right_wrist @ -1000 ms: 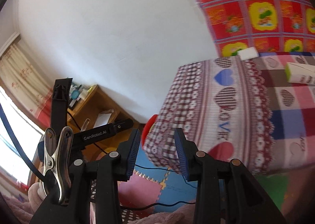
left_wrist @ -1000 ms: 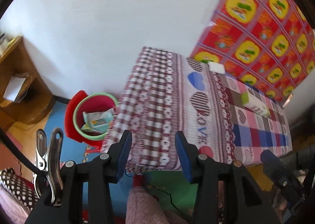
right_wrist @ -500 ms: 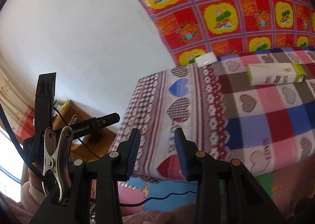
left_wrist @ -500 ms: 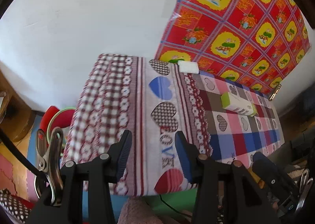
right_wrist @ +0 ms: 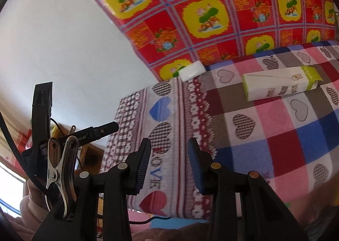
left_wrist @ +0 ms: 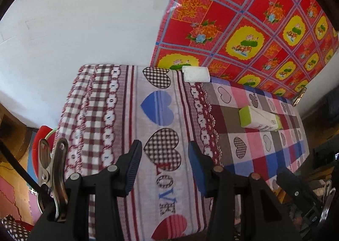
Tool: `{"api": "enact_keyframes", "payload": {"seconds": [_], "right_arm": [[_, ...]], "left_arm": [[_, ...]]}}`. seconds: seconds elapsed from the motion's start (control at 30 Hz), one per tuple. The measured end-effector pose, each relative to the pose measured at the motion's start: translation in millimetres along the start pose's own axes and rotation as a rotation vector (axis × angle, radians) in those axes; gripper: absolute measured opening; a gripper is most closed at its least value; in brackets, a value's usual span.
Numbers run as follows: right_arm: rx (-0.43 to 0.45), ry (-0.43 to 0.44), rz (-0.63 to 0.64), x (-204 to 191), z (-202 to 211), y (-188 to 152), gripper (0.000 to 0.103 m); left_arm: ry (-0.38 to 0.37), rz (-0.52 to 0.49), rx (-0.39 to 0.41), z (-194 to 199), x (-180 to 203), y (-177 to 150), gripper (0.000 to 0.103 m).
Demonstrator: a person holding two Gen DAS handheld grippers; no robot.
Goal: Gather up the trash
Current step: 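Move both grippers back over the bed toward the white bubble-wrap roll, then close the left gripper on the white bubble-wrap roll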
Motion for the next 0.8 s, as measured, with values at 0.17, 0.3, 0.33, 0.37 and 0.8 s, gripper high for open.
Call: {"api": "enact_keyframes", "payload": {"seconds": [0.17, 0.3, 0.33, 0.37, 0.8], "right_arm": [[-0.018, 0.0, 0.014, 25.7, -7.2, 11.0, 0.038], [-0.044, 0.022, 0.02, 47.5, -15.4, 21.8, 0.038], [-0.05, 0.025, 0.023, 52.6, -17.2, 23.9, 0.038], [-0.059, 0.031, 0.028, 57.8, -19.8, 26.5, 0.038], [-0.151, 0.09, 0.107, 114.9, -51.7, 62.0, 0.038]], "left_arm": [[0.013, 0.028, -0.001, -20.6, 21.4, 10.1, 0.047], [0.028, 0.026, 0.008, -38.0, 43.4, 18.4, 0.048], [0.033, 0.024, 0.014, -42.8, 49.1, 20.9, 0.048], [0.038, 0.025, 0.021, -47.2, 54.4, 23.3, 0.048], [0.095, 0.071, 0.028, -122.2, 102.1, 60.8, 0.057]]}}
Point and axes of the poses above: each gripper's, at about its wrist camera, not at the fingertips, and z roughly against the way its jaws point, x to its right, y to its top, the point moved 1 cm from there along -z, roughly the way its jaws point, and after that the axes turned 6 degrees about z, right-handed, at the moved point
